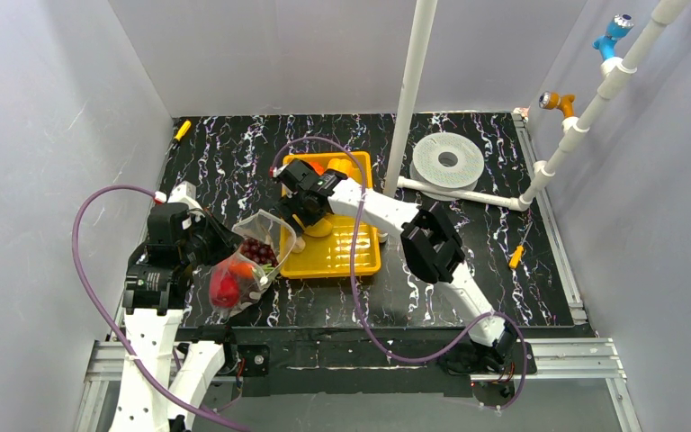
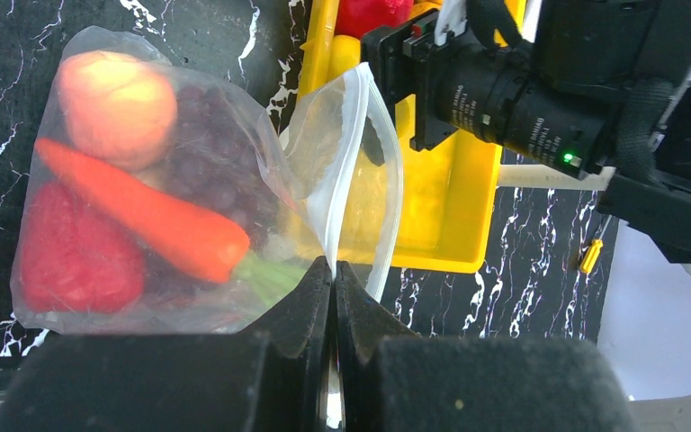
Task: Place the food in the zip-top bag and seal the zipper
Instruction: Pick up the fake fruit from the zipper food storage bag.
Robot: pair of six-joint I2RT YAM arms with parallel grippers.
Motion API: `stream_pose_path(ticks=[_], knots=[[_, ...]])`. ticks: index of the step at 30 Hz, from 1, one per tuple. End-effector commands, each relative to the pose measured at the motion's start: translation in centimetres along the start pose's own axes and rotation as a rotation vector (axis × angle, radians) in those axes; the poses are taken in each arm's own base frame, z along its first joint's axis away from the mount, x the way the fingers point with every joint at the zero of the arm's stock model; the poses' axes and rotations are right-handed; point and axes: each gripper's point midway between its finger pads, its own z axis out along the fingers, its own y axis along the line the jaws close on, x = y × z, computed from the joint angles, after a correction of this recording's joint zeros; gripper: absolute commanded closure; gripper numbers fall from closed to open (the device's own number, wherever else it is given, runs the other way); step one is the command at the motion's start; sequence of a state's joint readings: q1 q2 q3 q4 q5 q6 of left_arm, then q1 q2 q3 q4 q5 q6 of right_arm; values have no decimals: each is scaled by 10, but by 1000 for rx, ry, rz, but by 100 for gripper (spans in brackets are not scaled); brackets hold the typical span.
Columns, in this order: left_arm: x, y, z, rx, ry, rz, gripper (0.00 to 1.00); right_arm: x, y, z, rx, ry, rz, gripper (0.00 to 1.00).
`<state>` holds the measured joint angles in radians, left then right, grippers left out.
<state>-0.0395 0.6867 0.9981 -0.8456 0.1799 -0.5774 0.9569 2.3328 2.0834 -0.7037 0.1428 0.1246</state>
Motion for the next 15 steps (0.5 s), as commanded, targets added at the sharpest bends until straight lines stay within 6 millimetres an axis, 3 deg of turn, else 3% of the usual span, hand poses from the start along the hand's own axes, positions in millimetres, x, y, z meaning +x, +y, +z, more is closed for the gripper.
stream_pose_path(ticks=[1, 7, 15], knots=[[0, -4, -7, 15, -7, 7, 100, 0, 5, 13, -12, 4, -3, 15], [0, -3, -7, 13, -8, 9, 100, -4, 1, 8, 8, -5, 3, 28], [0, -2, -6, 8, -8, 10, 100, -33, -7, -46, 42, -97, 30, 51]])
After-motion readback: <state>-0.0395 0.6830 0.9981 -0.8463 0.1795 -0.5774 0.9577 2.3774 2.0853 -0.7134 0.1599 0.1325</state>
